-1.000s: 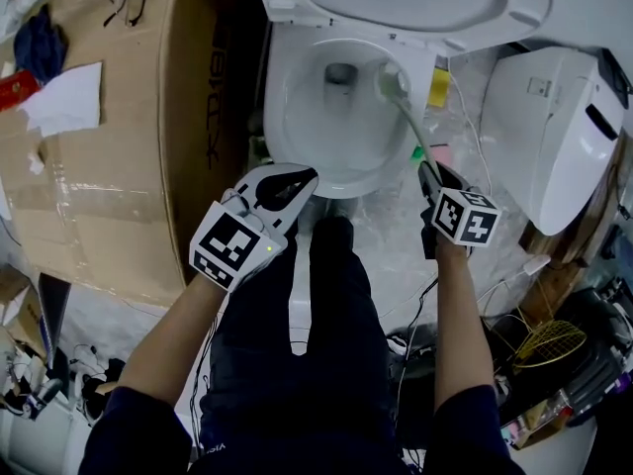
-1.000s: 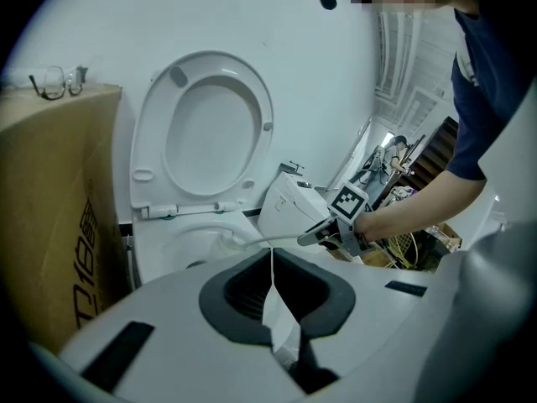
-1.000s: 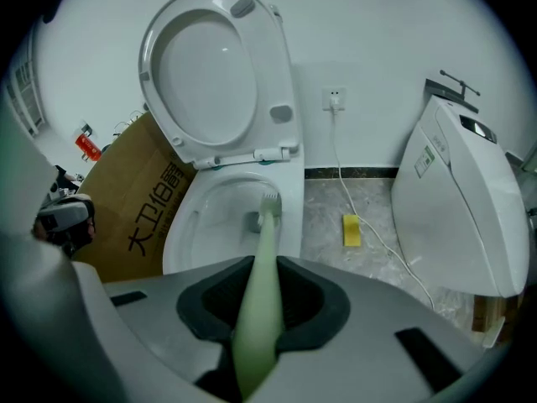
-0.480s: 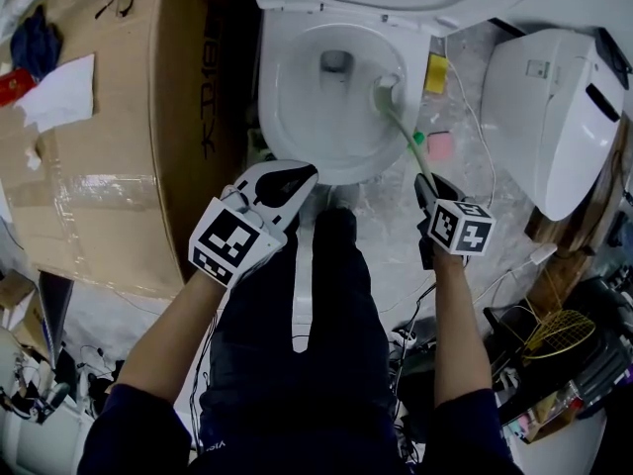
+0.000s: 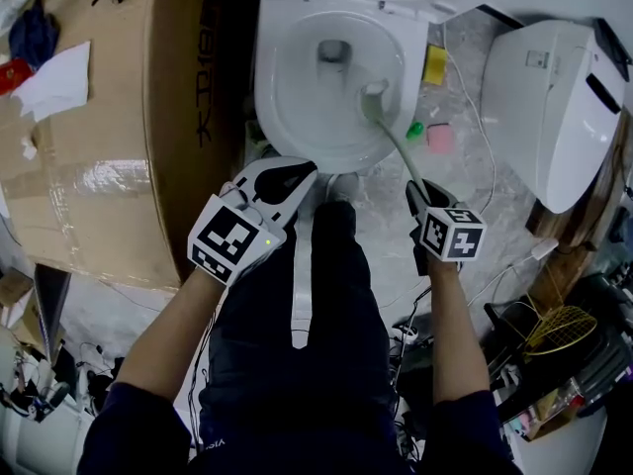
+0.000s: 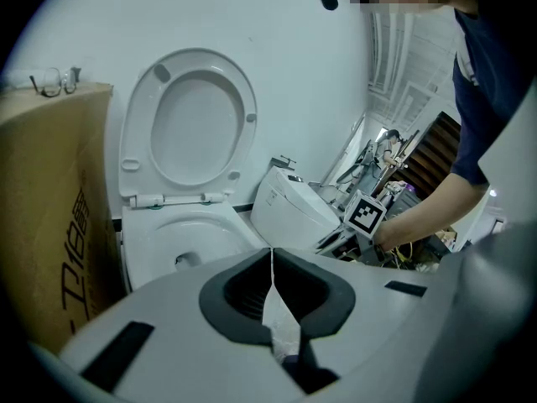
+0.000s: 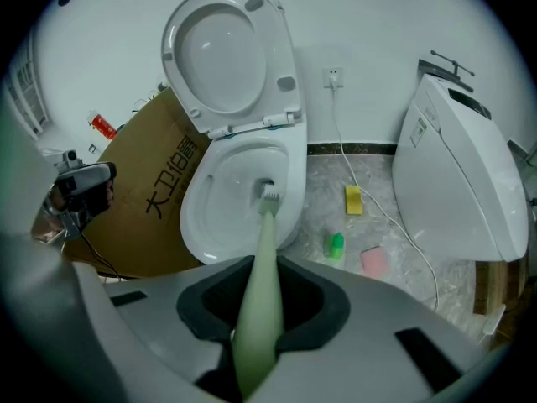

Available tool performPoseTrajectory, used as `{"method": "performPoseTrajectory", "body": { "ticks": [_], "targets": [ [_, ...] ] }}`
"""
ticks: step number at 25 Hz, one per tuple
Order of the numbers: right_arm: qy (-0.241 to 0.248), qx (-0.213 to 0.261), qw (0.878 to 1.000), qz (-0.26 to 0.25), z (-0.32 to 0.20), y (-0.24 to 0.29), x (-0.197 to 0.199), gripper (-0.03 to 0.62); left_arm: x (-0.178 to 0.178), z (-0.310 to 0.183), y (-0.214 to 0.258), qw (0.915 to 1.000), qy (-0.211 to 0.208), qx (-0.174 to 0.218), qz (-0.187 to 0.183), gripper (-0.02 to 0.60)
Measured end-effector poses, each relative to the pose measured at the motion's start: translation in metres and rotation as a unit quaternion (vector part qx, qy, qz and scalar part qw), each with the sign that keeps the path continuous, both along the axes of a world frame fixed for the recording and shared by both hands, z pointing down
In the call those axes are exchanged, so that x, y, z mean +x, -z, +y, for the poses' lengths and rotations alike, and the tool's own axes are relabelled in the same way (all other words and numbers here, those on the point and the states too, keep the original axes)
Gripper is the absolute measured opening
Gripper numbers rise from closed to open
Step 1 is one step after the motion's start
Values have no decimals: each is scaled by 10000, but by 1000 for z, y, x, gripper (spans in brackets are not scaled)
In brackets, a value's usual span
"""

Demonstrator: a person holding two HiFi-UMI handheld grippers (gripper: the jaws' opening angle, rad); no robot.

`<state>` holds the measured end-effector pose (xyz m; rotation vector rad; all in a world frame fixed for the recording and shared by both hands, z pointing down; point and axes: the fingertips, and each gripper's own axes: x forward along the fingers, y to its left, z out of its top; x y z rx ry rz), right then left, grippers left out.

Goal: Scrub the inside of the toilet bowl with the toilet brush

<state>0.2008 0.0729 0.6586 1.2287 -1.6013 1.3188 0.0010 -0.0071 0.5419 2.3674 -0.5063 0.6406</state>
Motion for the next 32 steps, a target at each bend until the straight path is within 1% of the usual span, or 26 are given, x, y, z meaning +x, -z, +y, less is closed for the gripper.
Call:
{"method": "performPoseTrajectory", "body": {
  "ticks": [11, 19, 26, 32],
  "targets": [
    [224, -141, 9995, -197, 25, -9, -27, 81, -10, 17, -5, 9999, 145, -42, -44, 35],
    [402, -195, 9982, -396, 33, -10, -58, 81, -21, 24, -6, 9996, 281, -63, -27, 35],
    [591, -213, 9961, -618, 28, -8, -92, 81, -36, 19, -3, 9989, 468, -55, -21, 35],
    [574, -204, 9949, -808, 15, -7, -114, 81, -46, 12, -2, 9981, 606, -66, -11, 35]
  ]
}}
